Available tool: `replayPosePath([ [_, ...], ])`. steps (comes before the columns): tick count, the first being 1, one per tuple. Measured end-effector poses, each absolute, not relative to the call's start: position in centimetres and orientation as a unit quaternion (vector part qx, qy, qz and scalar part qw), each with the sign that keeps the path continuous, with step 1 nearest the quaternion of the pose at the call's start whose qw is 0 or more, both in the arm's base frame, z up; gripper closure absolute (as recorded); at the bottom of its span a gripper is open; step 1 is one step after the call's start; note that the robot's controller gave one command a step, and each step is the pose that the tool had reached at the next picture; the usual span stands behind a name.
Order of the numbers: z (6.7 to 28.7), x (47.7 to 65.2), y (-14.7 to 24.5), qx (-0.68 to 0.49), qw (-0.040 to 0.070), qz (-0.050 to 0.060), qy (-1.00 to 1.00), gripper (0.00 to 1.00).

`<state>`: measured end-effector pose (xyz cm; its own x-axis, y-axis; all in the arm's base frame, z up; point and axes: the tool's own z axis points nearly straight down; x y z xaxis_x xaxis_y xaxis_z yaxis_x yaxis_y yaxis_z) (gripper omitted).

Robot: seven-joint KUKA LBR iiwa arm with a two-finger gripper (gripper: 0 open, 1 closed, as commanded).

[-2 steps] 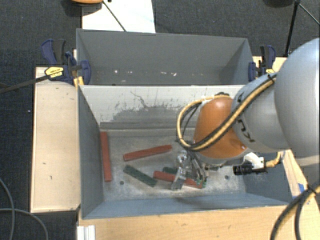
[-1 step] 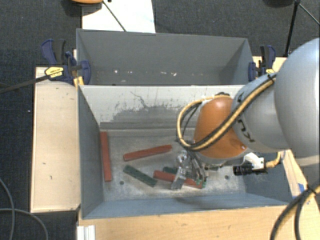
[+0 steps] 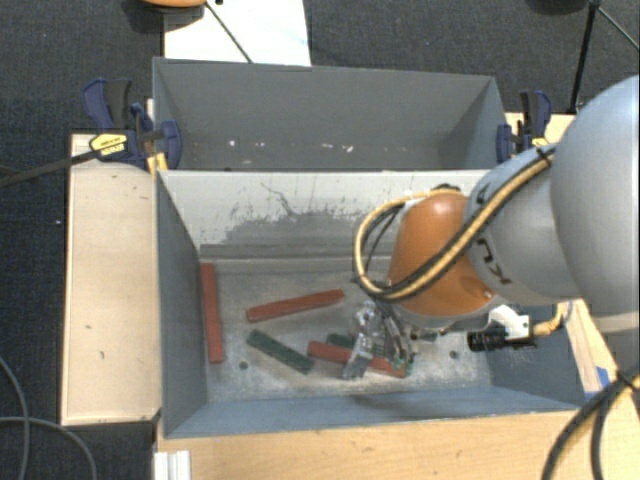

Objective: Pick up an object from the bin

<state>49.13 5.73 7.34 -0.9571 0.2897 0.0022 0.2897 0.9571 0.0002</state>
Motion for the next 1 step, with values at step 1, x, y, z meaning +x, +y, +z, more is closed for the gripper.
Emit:
replayPosePath([
  [1,9.05,48.99,5.7,-0.145,0.003,0.0,-0.989,1.0],
])
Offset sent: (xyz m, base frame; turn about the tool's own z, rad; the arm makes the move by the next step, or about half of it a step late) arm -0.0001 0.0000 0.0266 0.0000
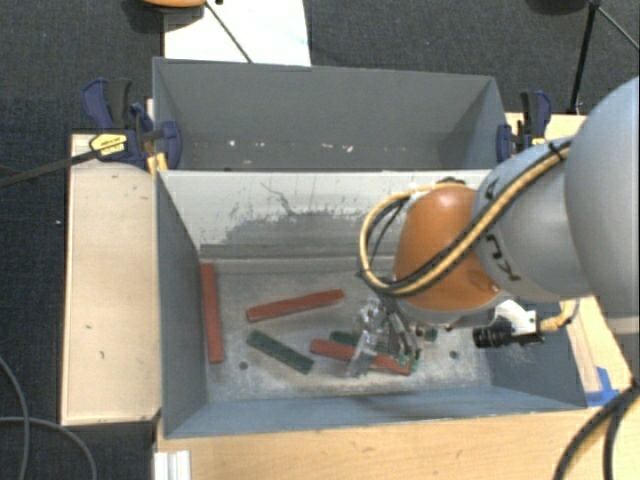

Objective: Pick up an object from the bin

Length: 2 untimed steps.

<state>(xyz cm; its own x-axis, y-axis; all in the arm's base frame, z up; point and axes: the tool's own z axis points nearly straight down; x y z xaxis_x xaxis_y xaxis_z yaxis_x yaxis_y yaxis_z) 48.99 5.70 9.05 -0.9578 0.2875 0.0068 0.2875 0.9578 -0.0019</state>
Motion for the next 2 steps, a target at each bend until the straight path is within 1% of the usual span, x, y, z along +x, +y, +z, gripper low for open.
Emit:
replayPosePath([
  [1,10.9,49.1,5.7,-0.145,0.001,0.0,-0.99,1.0],
  [2,12.2,49.2,5.7,-0.144,-0.001,-0.001,-0.99,1.0],
])
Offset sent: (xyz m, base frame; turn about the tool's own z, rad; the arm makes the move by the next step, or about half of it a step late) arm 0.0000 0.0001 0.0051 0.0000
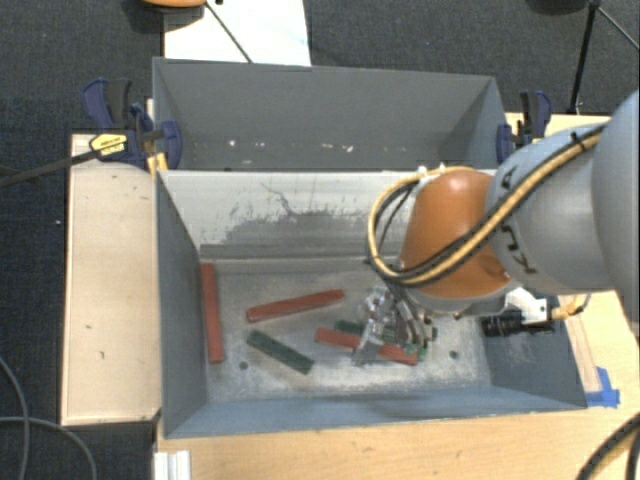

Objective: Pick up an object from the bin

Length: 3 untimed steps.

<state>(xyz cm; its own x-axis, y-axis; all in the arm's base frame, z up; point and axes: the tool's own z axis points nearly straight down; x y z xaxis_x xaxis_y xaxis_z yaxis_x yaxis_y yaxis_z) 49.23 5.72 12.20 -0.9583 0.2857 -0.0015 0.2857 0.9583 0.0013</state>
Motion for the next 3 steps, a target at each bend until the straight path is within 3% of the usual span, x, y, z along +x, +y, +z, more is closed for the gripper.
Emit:
replayPosePath([
  [3,16.7,49.2,5.7,0.142,0.0,0.0,0.99,1.0],
])
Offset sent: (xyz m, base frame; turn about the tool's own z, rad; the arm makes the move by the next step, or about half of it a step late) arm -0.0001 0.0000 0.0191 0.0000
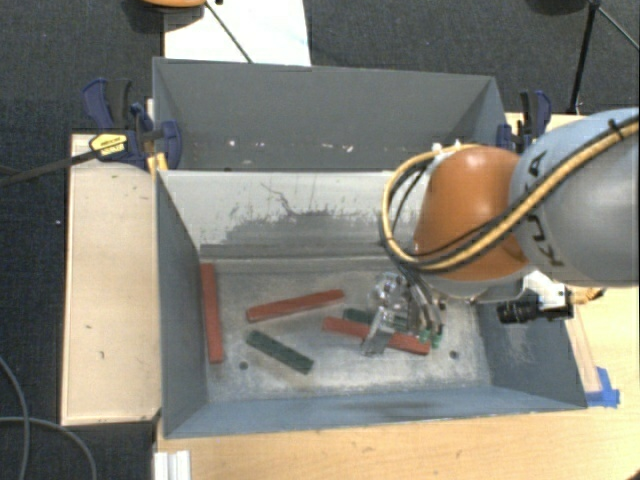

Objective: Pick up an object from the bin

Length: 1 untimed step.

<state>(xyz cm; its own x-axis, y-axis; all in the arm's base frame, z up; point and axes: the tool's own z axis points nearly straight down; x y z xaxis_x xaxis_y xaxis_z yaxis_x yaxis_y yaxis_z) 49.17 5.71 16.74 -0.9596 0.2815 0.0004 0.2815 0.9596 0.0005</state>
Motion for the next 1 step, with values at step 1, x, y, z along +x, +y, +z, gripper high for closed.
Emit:
replayPosePath([
  [1,17.79,49.23,5.71,-0.141,-0.002,-0.001,-0.99,1.0],
])
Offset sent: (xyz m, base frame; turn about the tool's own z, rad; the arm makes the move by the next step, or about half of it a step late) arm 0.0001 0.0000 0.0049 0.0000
